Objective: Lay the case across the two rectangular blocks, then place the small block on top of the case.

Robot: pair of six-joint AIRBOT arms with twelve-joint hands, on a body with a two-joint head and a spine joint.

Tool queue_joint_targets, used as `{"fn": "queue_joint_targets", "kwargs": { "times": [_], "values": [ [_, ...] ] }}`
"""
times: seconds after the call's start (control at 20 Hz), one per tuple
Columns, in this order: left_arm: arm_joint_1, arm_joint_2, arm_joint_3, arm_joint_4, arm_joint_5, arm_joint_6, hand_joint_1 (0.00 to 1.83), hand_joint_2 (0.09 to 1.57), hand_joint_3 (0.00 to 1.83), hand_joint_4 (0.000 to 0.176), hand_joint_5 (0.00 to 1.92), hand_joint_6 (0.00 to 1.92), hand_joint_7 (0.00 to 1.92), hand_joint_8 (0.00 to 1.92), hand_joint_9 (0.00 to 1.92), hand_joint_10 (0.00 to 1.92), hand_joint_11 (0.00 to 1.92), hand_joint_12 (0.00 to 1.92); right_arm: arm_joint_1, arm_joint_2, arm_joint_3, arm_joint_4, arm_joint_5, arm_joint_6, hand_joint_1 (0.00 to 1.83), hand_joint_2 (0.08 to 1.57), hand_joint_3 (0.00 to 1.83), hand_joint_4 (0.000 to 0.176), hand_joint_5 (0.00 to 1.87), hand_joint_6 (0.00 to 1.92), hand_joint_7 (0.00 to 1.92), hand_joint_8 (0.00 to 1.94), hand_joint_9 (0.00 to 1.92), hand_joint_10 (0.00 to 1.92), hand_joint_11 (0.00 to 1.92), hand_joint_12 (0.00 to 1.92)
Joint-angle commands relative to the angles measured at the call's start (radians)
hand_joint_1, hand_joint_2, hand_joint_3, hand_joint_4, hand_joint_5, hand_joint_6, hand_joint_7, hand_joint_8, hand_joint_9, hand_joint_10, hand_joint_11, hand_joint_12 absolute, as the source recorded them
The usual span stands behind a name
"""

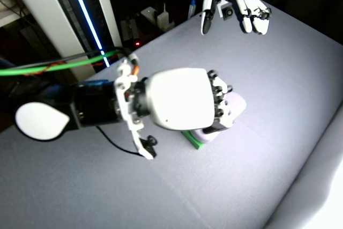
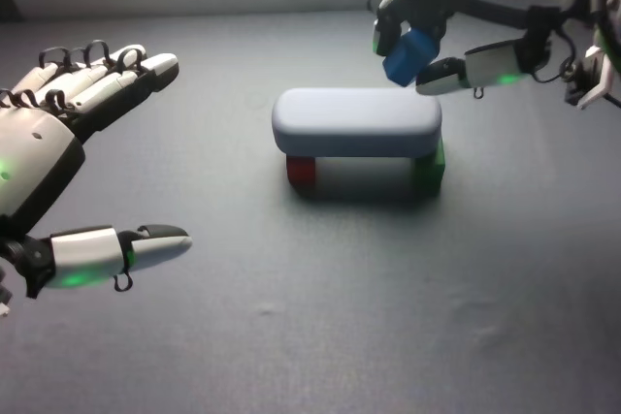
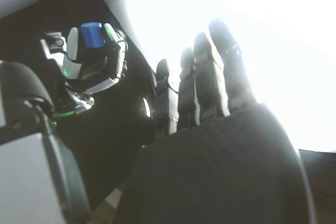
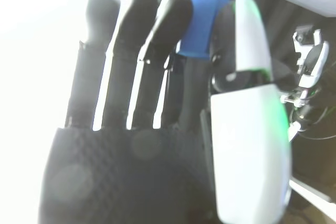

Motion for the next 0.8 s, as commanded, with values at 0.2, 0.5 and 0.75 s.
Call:
{"fn": "queue_joint_targets", "kwargs": {
  "times": [0.2, 0.5, 0.75],
  "values": [
    [-0.02, -0.012, 0.011, 0.034, -0.103, -0.016, 0.85, 0.9, 0.0, 0.031, 0.24, 0.0, 0.16, 0.0, 0.2, 0.0, 0.0, 0.85, 0.016, -0.036, 0.045, 0.013, -0.008, 0.0, 1.25, 1.05, 0.0, 0.0, 1.01, 0.95, 1.22, 0.63, 1.07, 0.88, 0.84, 1.43],
    [-0.031, -0.018, 0.019, 0.041, -0.097, -0.022, 0.85, 0.9, 0.0, 0.032, 0.24, 0.0, 0.16, 0.0, 0.19, 0.0, 0.0, 0.84, 0.016, -0.061, 0.061, -0.036, -0.063, 0.001, 1.26, 1.05, 0.0, 0.0, 0.99, 1.0, 1.28, 0.49, 1.11, 0.76, 0.82, 1.33],
    [-0.033, -0.022, 0.021, 0.043, -0.095, -0.024, 0.84, 0.91, 0.0, 0.027, 0.25, 0.0, 0.16, 0.0, 0.2, 0.0, 0.0, 0.84, 0.016, -0.071, 0.062, -0.068, -0.088, 0.0, 1.34, 1.07, 0.0, 0.0, 0.72, 0.43, 1.06, 0.89, 0.99, 0.87, 0.71, 1.51]
  ]
}}
